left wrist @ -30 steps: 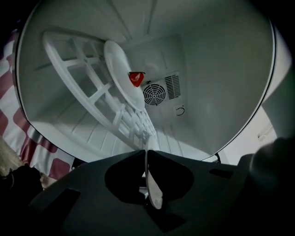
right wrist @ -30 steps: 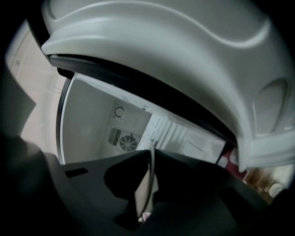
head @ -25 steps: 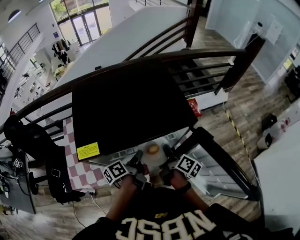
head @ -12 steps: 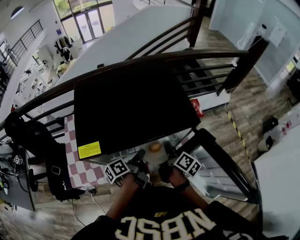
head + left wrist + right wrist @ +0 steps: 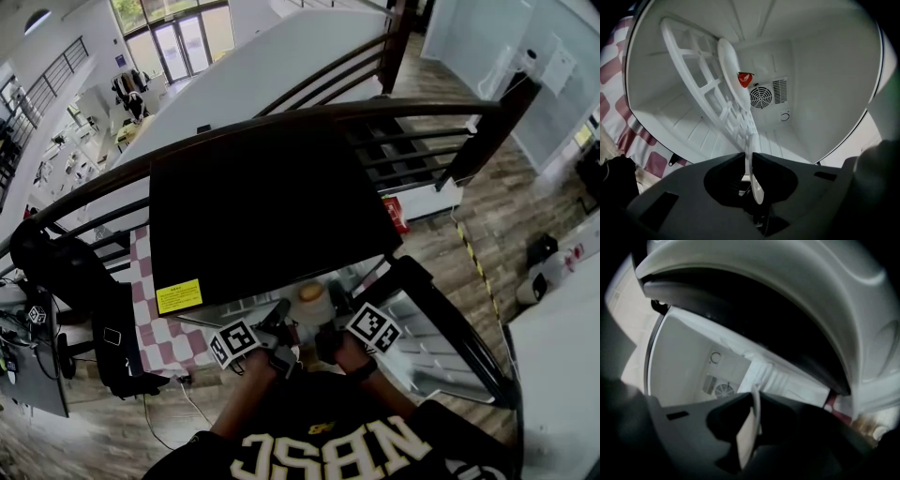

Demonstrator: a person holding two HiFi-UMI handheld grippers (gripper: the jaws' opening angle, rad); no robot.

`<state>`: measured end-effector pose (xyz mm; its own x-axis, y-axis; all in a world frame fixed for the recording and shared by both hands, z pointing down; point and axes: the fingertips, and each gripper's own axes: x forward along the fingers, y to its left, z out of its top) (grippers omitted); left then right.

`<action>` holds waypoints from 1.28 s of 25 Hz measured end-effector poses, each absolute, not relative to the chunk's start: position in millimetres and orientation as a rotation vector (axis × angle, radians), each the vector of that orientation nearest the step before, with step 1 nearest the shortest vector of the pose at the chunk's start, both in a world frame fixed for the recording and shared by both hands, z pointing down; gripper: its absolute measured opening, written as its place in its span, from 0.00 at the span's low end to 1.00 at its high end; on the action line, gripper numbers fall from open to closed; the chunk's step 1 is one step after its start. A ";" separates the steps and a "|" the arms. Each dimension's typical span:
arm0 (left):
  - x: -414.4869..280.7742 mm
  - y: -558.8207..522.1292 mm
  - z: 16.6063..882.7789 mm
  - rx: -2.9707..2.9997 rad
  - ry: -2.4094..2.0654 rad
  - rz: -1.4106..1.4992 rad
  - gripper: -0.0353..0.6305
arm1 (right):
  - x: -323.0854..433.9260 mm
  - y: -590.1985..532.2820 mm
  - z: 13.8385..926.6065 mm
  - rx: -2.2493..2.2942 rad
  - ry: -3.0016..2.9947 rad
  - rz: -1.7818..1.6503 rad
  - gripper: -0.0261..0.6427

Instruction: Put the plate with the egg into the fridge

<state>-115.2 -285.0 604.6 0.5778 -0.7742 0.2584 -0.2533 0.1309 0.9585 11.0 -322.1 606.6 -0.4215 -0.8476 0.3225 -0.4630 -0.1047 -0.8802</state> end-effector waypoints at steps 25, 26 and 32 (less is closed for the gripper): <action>-61.6 -240.4 606.8 1.433 -0.768 -0.508 0.22 | 10.2 -325.3 609.4 -1.377 1.821 -1.619 0.09; -60.6 -241.4 606.5 1.421 -0.766 -0.522 0.21 | 10.0 -325.5 609.6 -1.370 1.824 -1.625 0.09; -62.0 -247.4 602.1 1.291 -0.751 -0.628 0.10 | 8.9 -324.4 611.8 -1.303 1.841 -1.657 0.08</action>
